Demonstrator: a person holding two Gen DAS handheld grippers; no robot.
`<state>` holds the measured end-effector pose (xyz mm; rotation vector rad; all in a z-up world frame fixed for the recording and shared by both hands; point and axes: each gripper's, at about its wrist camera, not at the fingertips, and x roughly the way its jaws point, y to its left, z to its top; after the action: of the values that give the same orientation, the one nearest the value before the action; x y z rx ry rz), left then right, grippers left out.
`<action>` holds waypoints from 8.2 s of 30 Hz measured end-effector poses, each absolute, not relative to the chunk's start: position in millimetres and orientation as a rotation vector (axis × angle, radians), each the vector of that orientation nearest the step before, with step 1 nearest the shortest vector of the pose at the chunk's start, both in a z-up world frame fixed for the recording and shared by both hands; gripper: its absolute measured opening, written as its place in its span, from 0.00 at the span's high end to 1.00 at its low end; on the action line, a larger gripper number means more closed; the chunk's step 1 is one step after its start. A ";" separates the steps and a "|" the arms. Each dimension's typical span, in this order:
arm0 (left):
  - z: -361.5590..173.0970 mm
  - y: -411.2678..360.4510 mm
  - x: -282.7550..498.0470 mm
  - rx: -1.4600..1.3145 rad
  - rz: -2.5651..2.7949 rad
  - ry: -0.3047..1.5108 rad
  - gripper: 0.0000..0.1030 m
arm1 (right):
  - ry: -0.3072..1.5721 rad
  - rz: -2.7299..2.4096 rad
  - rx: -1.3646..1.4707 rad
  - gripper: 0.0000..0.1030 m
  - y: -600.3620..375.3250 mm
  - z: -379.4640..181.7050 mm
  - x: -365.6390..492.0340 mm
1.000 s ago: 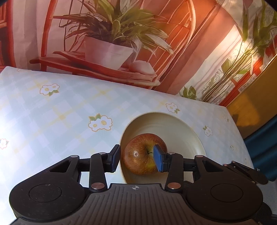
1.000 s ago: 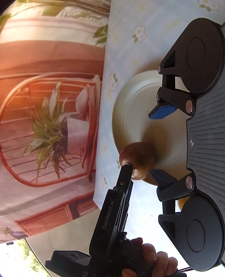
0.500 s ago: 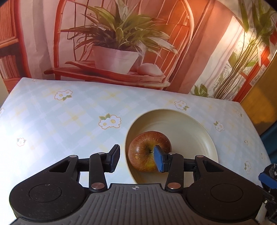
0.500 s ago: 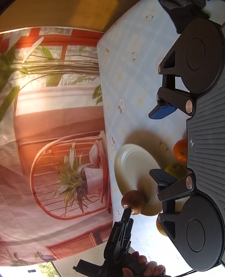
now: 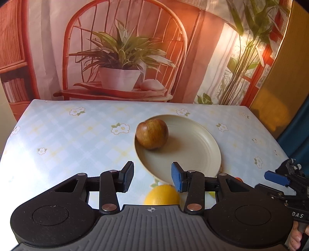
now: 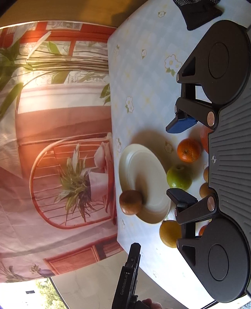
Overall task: Organize fruits
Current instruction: 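Move the open left gripper to the yellow lemon, then close the left gripper on the yellow lemon and lift it, then carry the lemon onto the plate beside the apple and release it, then withdraw the open left gripper from the plate, then grasp the small orange tangerine with the left gripper and lift it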
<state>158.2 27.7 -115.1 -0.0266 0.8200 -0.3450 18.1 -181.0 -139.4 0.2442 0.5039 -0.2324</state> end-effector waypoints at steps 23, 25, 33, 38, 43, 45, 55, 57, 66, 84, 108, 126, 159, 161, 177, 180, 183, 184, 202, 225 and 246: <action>-147.7 39.7 192.7 -0.174 -0.426 0.984 0.60 | 0.685 -0.012 0.104 0.45 -112.1 -146.2 94.7; -153.1 32.2 197.6 -0.145 -0.440 1.008 0.60 | 0.696 -0.001 0.093 0.45 -109.1 -148.1 98.3; -169.3 39.8 205.4 -0.176 -0.450 1.038 0.59 | 0.727 0.024 0.093 0.45 -107.6 -151.0 106.7; -170.5 59.4 201.5 -0.240 -0.444 1.026 0.58 | 0.748 0.058 0.078 0.45 -101.9 -152.8 115.4; -168.6 78.1 195.0 -0.270 -0.419 1.004 0.58 | 0.768 0.104 0.052 0.45 -89.5 -156.7 128.4; -168.3 83.9 192.8 -0.278 -0.401 0.993 0.58 | 0.777 0.121 0.042 0.45 -84.5 -158.0 134.4; -173.9 109.9 190.6 -0.368 -0.329 0.975 0.59 | 0.815 0.181 -0.021 0.50 -62.1 -156.2 168.8; -175.0 111.7 190.5 -0.384 -0.330 0.975 0.59 | 0.821 0.188 -0.032 0.53 -59.2 -156.6 173.0; -174.8 113.9 195.5 -0.458 -0.370 0.975 0.61 | 0.792 0.193 -0.068 0.58 -50.4 -157.4 174.3; -192.6 106.2 201.7 -0.553 -0.407 1.025 0.60 | 0.765 0.199 -0.016 0.56 -57.6 -161.3 172.9; -159.0 38.6 245.0 -0.446 -0.519 0.983 0.59 | 0.685 0.063 -0.020 0.56 -117.4 -124.6 164.4; -186.6 42.6 269.7 -0.502 -0.436 1.049 0.59 | 0.764 0.061 0.076 0.56 -129.4 -149.3 198.1; -128.4 97.5 198.8 -0.475 -0.151 0.791 0.59 | 0.637 0.004 0.004 0.47 -119.9 -130.9 201.9; -125.4 97.8 189.6 -0.447 -0.137 0.778 0.59 | 0.613 -0.008 0.013 0.47 -124.3 -128.9 188.0; -111.0 72.9 118.4 -0.170 -0.074 0.645 0.59 | 0.421 -0.217 0.070 0.47 -167.9 -139.0 54.3; -110.7 65.3 111.4 -0.142 -0.091 0.640 0.59 | 0.415 -0.263 0.065 0.47 -170.5 -143.2 36.8; -112.0 59.2 103.0 -0.114 -0.103 0.630 0.59 | 0.417 -0.299 0.092 0.47 -175.0 -148.0 21.3; -112.3 58.1 102.1 -0.107 -0.106 0.629 0.59 | 0.420 -0.308 0.091 0.47 -175.8 -149.8 18.1; -114.6 47.8 102.3 -0.067 -0.138 0.704 0.57 | 0.450 -0.353 0.081 0.43 -196.8 -139.1 11.5; -151.9 25.4 117.5 -0.122 -0.366 1.052 0.57 | 0.595 -0.292 0.125 0.48 -192.9 -139.9 26.8; -181.4 20.1 124.3 -0.174 -0.417 1.136 0.68 | 0.627 -0.291 0.175 0.48 -192.3 -145.1 16.1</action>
<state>124.3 20.1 -181.4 -0.1742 1.1356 -0.4173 16.1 -192.3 -145.1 0.1747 0.6272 -0.2915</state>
